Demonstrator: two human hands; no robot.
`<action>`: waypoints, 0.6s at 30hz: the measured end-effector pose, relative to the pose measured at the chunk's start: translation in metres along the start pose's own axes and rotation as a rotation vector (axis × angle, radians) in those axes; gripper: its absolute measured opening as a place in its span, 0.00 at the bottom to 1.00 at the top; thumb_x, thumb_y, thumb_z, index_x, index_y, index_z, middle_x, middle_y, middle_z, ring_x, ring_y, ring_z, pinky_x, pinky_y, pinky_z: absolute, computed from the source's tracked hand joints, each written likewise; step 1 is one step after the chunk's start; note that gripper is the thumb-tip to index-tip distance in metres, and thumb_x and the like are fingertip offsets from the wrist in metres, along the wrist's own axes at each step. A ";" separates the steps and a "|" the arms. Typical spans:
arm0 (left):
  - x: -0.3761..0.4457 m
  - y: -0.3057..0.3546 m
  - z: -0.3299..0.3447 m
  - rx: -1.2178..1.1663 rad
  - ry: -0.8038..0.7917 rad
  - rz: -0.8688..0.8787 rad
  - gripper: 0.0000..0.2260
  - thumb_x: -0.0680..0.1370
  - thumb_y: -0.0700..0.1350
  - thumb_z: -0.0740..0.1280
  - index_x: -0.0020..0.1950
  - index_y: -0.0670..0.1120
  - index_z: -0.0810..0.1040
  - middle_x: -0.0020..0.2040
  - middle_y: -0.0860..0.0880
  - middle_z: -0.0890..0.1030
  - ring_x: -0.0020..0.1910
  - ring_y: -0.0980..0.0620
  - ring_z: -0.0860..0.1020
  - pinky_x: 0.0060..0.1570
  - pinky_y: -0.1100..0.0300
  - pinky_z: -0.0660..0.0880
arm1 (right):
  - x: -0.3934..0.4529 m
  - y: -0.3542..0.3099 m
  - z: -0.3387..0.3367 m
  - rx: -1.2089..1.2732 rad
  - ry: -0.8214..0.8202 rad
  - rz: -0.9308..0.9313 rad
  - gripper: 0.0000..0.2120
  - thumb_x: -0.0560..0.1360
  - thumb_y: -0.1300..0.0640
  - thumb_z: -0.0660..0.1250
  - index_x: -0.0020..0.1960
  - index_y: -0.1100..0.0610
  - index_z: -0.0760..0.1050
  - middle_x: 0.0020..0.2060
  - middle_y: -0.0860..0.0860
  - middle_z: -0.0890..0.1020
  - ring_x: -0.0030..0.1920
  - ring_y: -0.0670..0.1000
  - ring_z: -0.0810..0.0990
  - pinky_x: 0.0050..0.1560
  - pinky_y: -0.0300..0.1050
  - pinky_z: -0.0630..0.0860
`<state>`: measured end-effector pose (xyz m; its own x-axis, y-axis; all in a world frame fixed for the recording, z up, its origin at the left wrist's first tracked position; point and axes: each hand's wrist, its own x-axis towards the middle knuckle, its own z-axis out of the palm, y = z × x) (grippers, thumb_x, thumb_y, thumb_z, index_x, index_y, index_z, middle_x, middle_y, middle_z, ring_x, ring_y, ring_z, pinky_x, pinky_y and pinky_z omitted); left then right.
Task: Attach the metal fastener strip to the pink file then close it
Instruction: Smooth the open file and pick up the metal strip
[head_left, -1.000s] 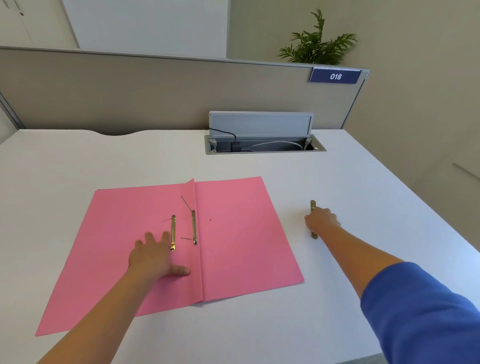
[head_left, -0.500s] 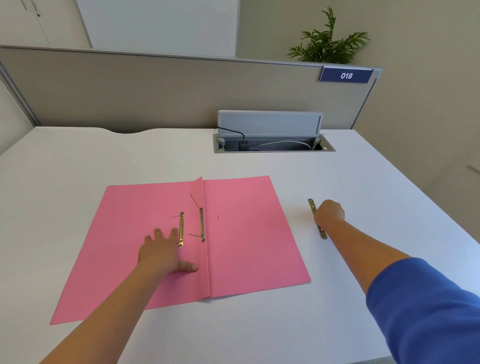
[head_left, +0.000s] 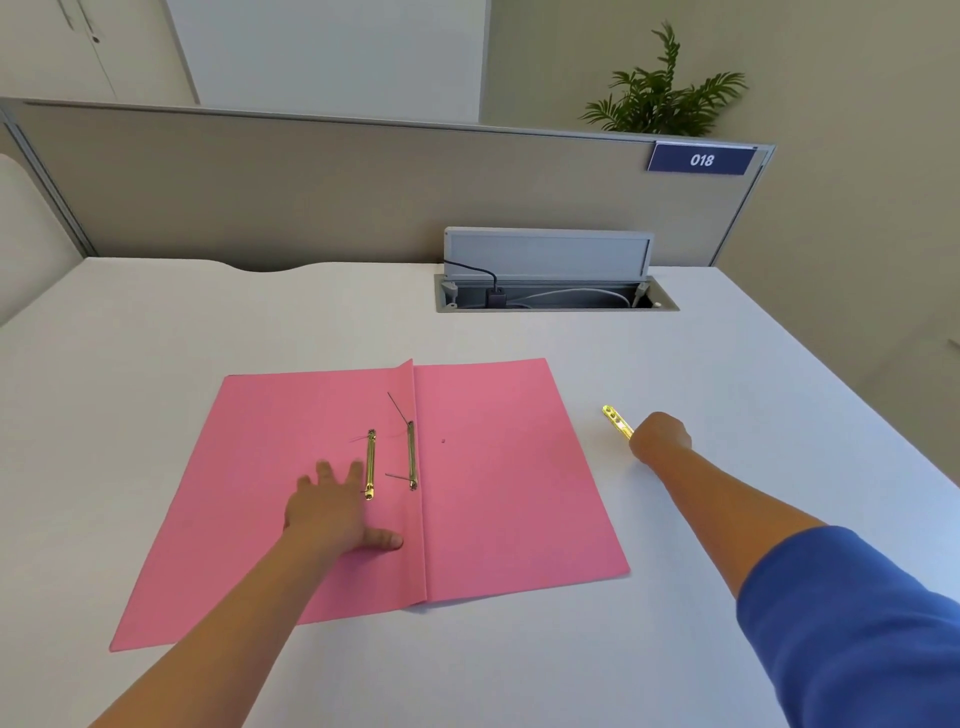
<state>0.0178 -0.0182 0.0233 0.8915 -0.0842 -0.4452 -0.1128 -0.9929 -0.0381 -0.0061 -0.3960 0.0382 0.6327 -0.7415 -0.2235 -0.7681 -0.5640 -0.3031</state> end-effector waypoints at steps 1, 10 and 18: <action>0.000 0.000 0.000 0.000 0.002 -0.001 0.56 0.58 0.74 0.67 0.76 0.53 0.44 0.77 0.40 0.49 0.74 0.36 0.55 0.66 0.44 0.68 | 0.000 0.000 0.000 -0.004 0.002 0.002 0.14 0.73 0.66 0.60 0.29 0.58 0.64 0.28 0.52 0.69 0.37 0.55 0.74 0.32 0.41 0.67; -0.003 0.002 -0.002 -0.002 -0.005 -0.002 0.56 0.58 0.73 0.67 0.76 0.53 0.44 0.78 0.40 0.49 0.74 0.36 0.54 0.65 0.43 0.69 | -0.008 -0.012 -0.005 0.037 0.024 0.029 0.10 0.73 0.61 0.63 0.33 0.59 0.71 0.29 0.52 0.72 0.36 0.55 0.76 0.33 0.41 0.67; -0.006 0.003 -0.004 -0.024 -0.004 -0.002 0.56 0.59 0.72 0.68 0.76 0.53 0.44 0.78 0.41 0.48 0.75 0.36 0.54 0.64 0.42 0.70 | -0.047 -0.077 -0.022 0.586 -0.203 -0.168 0.01 0.70 0.62 0.69 0.41 0.60 0.79 0.29 0.50 0.74 0.31 0.49 0.72 0.29 0.39 0.67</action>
<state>0.0141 -0.0212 0.0298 0.8898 -0.0817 -0.4491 -0.1004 -0.9948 -0.0180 0.0212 -0.3256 0.0924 0.7901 -0.5440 -0.2826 -0.5119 -0.3319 -0.7923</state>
